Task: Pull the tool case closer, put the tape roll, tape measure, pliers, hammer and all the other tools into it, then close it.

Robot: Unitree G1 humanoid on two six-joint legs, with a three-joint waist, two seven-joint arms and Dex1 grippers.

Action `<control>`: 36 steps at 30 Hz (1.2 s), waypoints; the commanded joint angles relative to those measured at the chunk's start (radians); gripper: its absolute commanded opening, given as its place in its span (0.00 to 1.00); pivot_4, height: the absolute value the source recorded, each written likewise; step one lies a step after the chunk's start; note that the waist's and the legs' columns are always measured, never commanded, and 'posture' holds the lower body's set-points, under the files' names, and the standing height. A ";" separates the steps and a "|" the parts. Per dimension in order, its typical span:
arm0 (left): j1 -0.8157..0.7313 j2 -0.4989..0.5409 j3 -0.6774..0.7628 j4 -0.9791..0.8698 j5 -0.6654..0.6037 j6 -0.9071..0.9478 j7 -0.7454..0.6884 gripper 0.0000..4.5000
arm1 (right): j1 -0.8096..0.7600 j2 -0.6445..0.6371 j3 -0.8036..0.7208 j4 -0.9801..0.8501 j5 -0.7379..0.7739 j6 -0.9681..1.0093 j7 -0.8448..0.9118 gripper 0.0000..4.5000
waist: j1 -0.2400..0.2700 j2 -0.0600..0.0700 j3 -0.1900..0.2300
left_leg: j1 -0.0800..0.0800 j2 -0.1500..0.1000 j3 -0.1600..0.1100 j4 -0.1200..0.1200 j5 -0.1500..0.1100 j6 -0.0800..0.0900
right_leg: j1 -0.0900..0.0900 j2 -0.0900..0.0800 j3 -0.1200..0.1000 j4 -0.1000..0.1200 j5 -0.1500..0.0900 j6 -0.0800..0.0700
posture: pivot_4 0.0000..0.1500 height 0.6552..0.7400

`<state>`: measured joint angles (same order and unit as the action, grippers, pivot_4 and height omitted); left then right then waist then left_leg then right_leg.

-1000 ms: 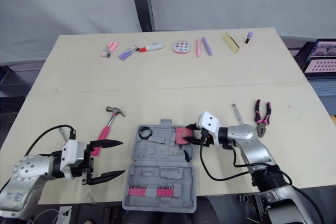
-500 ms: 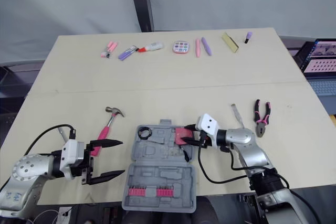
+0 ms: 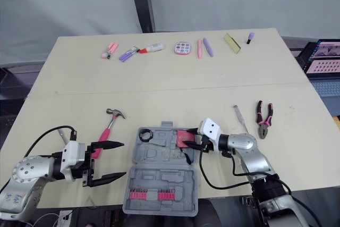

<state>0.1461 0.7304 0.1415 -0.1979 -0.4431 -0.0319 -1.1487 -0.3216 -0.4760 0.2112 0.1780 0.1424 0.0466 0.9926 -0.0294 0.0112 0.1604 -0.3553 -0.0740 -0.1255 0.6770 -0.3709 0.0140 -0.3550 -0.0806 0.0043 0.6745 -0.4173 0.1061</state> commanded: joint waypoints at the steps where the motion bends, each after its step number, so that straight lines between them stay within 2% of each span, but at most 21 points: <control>1: -0.003 0.013 0.015 -0.036 -0.007 -0.001 -0.001 1.00 | 0.028 0.004 0.022 0.026 -0.020 0.014 -0.002 0.50 | 0.000 0.000 0.000 | 0.000 0.000 0.000 0.000 0.000 0.000 | 0.000 0.000 0.000 0.000 0.000 0.000 | 1.00 1.00; 11: -0.006 0.008 0.008 -0.035 -0.005 -0.002 0.000 1.00 | 0.024 0.001 0.003 0.006 -0.007 0.013 -0.008 0.50 | 0.000 0.000 0.000 | 0.000 0.000 0.000 0.000 0.000 0.000 | 0.001 0.000 0.000 0.000 0.000 0.000 | 1.00 1.00; 17: -0.035 0.019 0.025 -0.044 -0.031 0.034 -0.004 1.00 | 0.007 -0.086 -0.110 -0.320 0.134 0.227 -0.004 0.50 | 0.003 0.001 0.001 | -0.001 0.000 0.000 0.001 0.000 0.000 | 0.000 0.000 0.001 0.000 0.000 0.000 | 1.00 1.00; 25: 0.068 0.025 0.086 -0.030 -0.028 0.010 -0.019 1.00 | 0.279 -0.280 -0.237 -0.642 0.223 0.412 -0.006 0.50 | 0.008 0.000 0.000 | -0.002 0.000 0.000 -0.001 0.000 0.000 | 0.001 0.000 0.000 -0.006 0.000 0.000 | 1.00 1.00; 32: 0.215 0.000 0.140 -0.023 -0.015 -0.047 -0.004 1.00 | 0.555 -0.302 -0.341 -0.778 0.248 0.444 -0.050 0.50 | 0.010 0.000 0.000 | 0.001 0.001 0.000 -0.003 0.000 0.000 | 0.010 0.001 0.000 -0.017 0.000 0.000 | 1.00 1.00; 36: 0.256 -0.019 0.146 -0.022 -0.001 -0.076 0.012 1.00 | 0.640 -0.305 -0.347 -0.804 0.252 0.442 -0.053 0.50 | 0.026 0.000 0.000 | 0.001 0.001 0.000 -0.001 0.000 0.001 | 0.014 0.001 0.000 -0.022 0.000 0.000 | 1.00 1.00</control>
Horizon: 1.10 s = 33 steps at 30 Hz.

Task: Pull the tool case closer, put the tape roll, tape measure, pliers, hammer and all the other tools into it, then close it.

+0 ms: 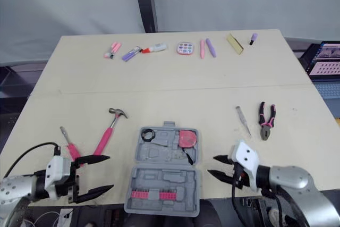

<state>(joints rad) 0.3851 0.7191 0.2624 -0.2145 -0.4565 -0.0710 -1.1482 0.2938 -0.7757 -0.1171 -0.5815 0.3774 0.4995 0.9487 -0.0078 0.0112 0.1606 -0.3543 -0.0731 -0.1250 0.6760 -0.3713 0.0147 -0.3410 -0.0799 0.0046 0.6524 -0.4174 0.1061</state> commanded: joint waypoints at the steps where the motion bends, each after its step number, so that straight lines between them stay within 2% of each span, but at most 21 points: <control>1: 0.020 -0.011 0.026 -0.001 0.016 -0.043 0.015 1.00 | 0.036 -0.007 -0.014 -0.040 0.010 -0.016 -0.007 0.50 | 0.007 0.000 0.000 | 0.000 0.000 0.000 0.001 0.000 0.000 | 0.000 0.000 0.000 -0.001 0.000 0.000 | 1.00 1.00; 16: 0.026 -0.018 0.004 -0.039 0.011 -0.040 0.047 1.00 | 0.044 -0.003 -0.020 -0.016 0.006 -0.021 -0.024 0.50 | 0.009 0.000 0.000 | 0.000 0.000 0.000 0.001 0.000 0.000 | 0.002 0.000 0.000 -0.005 0.000 0.000 | 1.00 1.00; 25: -0.238 0.012 -0.087 -0.066 -0.034 0.060 0.010 1.00 | -0.060 0.019 -0.213 0.057 0.086 0.162 -0.163 0.50 | 0.018 0.000 0.000 | 0.000 -0.001 0.000 0.001 0.000 0.000 | 0.001 0.000 0.000 -0.002 0.000 0.000 | 1.00 1.00; 30: -0.340 0.002 -0.145 -0.063 -0.059 0.117 -0.017 1.00 | -0.056 0.049 -0.347 0.050 0.112 0.254 -0.261 0.50 | 0.010 0.000 0.000 | 0.000 0.000 0.000 0.001 0.000 0.000 | 0.000 0.001 0.000 0.004 0.000 0.000 | 1.00 1.00; 33: -0.372 -0.009 -0.164 -0.055 -0.065 0.141 -0.019 1.00 | -0.044 0.069 -0.384 0.037 0.103 0.289 -0.320 0.71 | 0.007 0.000 0.000 | 0.000 0.000 0.000 0.001 0.000 0.000 | 0.000 0.001 0.000 0.005 0.000 0.000 | 1.00 1.00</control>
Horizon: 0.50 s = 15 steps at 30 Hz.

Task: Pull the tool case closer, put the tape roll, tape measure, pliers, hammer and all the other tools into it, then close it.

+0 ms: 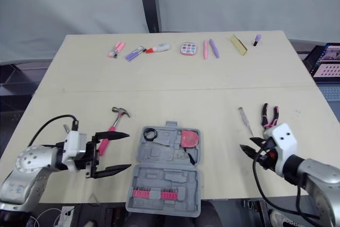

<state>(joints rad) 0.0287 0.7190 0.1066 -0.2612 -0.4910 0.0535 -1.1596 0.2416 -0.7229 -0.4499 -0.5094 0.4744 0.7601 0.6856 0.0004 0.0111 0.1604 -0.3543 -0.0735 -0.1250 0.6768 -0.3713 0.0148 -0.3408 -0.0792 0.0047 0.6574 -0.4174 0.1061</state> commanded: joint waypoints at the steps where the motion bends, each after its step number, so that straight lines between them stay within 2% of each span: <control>1: -0.022 -0.013 -0.011 -0.006 -0.032 0.023 -0.005 1.00 | 0.009 0.021 -0.056 -0.038 0.001 0.039 -0.075 0.79 | -0.002 0.000 0.000 | 0.000 0.000 0.000 0.000 0.000 0.000 | 0.000 0.000 0.000 0.000 0.000 0.000 | 1.00 1.00; 3: -0.035 -0.022 -0.022 -0.001 -0.024 0.032 0.003 1.00 | -0.003 0.046 -0.067 -0.034 -0.011 0.079 -0.143 0.99 | -0.003 0.000 0.000 | 0.000 0.000 0.000 0.000 0.000 0.000 | 0.000 0.000 0.000 0.001 0.000 0.000 | 1.00 1.00; 6: -0.044 -0.039 -0.045 -0.013 -0.014 0.053 0.025 1.00 | -0.068 0.102 -0.071 0.026 -0.057 0.144 -0.286 0.99 | -0.003 0.001 0.000 | 0.000 0.000 0.000 0.000 0.000 0.000 | 0.000 0.000 0.000 0.001 0.000 0.000 | 1.00 1.00; 15: -0.056 -0.067 -0.058 -0.054 -0.005 0.085 0.090 1.00 | -0.278 0.171 -0.062 0.230 -0.118 0.225 -0.471 0.99 | -0.004 0.002 -0.001 | 0.000 0.000 0.001 0.001 0.000 0.000 | -0.001 0.000 0.001 0.003 0.000 0.000 | 1.00 1.00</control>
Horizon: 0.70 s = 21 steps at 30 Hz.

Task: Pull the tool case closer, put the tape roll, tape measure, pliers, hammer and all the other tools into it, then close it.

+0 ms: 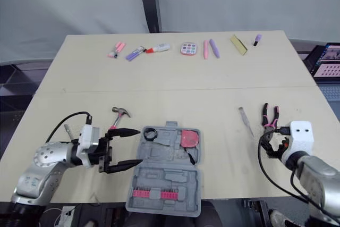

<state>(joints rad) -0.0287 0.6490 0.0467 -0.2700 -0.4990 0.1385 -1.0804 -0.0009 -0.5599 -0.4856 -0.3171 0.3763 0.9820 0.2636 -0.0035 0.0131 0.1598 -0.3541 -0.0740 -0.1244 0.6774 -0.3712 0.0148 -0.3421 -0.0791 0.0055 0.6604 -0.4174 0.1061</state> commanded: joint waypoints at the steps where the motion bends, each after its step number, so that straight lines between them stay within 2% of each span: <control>1: 0.002 0.003 0.000 -0.047 0.004 0.001 0.013 1.00 | -0.049 0.011 -0.024 0.054 -0.025 -0.001 -0.056 0.99 | 0.000 0.000 0.000 | 0.000 0.000 0.000 0.000 0.000 0.000 | 0.000 0.000 0.000 0.000 0.000 0.000 | 1.00 1.00; 7: 0.030 0.006 0.002 -0.089 0.023 0.004 0.044 1.00 | -0.169 0.038 -0.025 0.222 -0.036 -0.019 -0.103 0.99 | -0.002 0.001 0.000 | 0.000 0.000 0.001 0.000 0.000 0.000 | 0.000 0.000 0.000 0.000 0.000 0.000 | 1.00 1.00; 21: 0.053 0.017 0.010 -0.143 0.026 0.029 0.077 1.00 | -0.266 0.066 0.012 0.388 -0.071 -0.110 -0.129 0.99 | -0.003 0.003 -0.001 | 0.000 0.000 0.001 0.000 0.000 0.000 | -0.001 0.000 0.000 0.001 0.000 0.000 | 1.00 1.00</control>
<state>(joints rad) 0.0194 0.6546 0.0391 -0.3809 -0.4674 0.1672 -1.0102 -0.2554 -0.4947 -0.4737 0.0718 0.3159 0.8959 0.1532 -0.0066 0.0158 0.1590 -0.3542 -0.0738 -0.1230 0.6775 -0.3711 0.0149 -0.3427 -0.0791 0.0058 0.6612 -0.4174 0.1061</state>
